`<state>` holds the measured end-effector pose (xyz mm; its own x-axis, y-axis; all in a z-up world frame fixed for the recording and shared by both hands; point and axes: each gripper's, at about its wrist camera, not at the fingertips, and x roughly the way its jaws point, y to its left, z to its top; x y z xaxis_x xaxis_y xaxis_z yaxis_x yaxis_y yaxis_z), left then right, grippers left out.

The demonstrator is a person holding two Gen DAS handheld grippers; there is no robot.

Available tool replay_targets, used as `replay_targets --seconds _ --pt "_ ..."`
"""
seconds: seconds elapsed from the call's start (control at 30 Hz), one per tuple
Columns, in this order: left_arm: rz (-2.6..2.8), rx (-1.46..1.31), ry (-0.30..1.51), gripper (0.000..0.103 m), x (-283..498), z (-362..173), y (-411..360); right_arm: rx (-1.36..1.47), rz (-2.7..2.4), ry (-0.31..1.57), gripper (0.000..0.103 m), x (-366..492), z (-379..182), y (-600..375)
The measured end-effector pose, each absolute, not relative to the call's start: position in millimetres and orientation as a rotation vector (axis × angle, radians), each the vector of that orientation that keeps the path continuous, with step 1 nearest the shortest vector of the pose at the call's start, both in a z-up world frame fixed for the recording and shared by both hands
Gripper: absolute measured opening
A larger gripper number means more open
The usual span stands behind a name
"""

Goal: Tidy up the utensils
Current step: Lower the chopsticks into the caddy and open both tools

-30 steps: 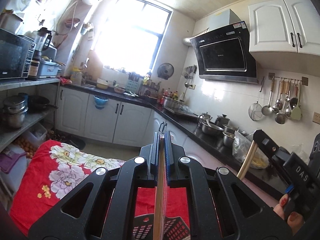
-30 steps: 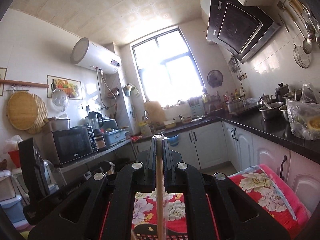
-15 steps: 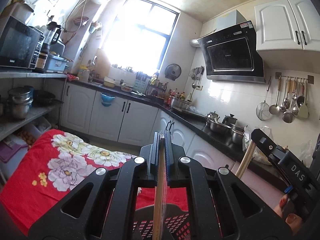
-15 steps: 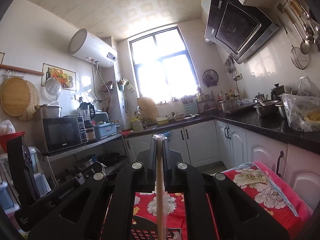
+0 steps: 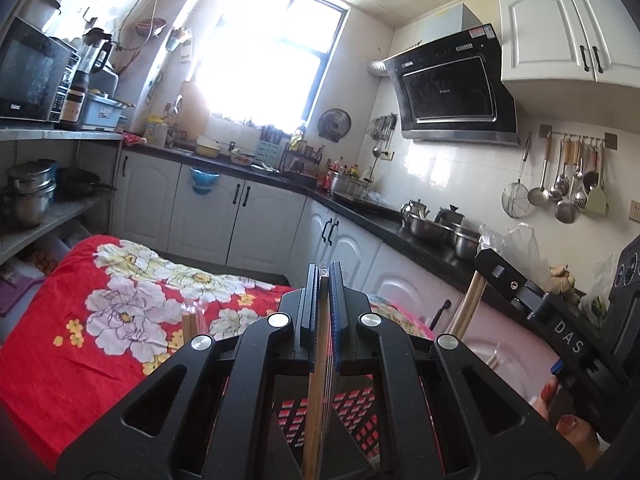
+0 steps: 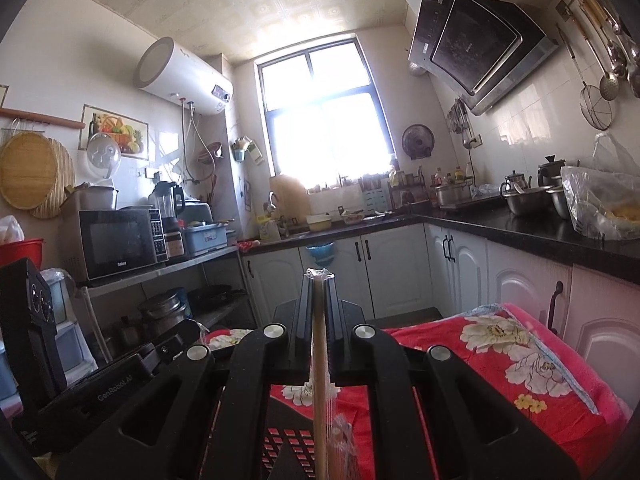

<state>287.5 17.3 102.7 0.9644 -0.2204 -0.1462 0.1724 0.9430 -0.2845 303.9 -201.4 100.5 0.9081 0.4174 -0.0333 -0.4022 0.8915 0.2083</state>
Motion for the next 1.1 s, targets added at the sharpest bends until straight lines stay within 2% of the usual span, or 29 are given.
replay_targets --seconds 0.77,1.0,1.1 --pt "-0.259 -0.294 0.377 0.005 274 93 23 0.277 0.442 0.266 0.009 294 86 -212" --pt "-0.26 -0.326 0.423 0.015 272 91 29 0.275 0.438 0.297 0.02 288 86 -214" --pt "-0.257 -0.335 0.434 0.021 270 90 31 0.264 0.426 0.297 0.03 283 88 -214"
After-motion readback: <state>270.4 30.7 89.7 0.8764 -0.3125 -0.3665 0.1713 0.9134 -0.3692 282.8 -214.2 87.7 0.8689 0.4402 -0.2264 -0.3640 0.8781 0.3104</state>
